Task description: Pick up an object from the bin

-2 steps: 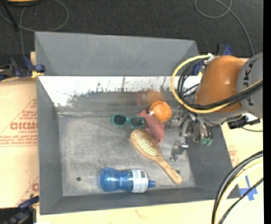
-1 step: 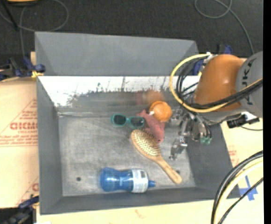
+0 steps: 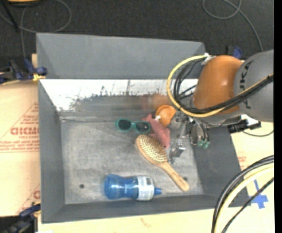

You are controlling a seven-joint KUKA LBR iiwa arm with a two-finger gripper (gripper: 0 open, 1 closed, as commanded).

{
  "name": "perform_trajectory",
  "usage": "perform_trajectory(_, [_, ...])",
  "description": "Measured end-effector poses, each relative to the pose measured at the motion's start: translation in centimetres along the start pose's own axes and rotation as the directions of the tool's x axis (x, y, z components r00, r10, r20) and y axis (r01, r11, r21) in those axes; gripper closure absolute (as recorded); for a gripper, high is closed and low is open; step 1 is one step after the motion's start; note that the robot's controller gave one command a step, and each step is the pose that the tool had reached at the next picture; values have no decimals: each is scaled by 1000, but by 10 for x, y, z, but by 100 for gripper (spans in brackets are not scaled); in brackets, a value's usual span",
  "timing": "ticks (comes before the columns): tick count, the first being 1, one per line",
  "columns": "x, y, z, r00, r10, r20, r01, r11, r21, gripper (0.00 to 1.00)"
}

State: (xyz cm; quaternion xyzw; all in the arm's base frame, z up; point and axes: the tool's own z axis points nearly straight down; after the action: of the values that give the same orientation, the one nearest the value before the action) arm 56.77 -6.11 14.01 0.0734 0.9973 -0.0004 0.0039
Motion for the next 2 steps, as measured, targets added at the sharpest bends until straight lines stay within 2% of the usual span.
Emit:
perform_trajectory(1, [2,38,8,995,101,-6,-101,995,1,0])
perform_trajectory(2, [-10,52,24,1000,11,-5,-11,1000,0,0])
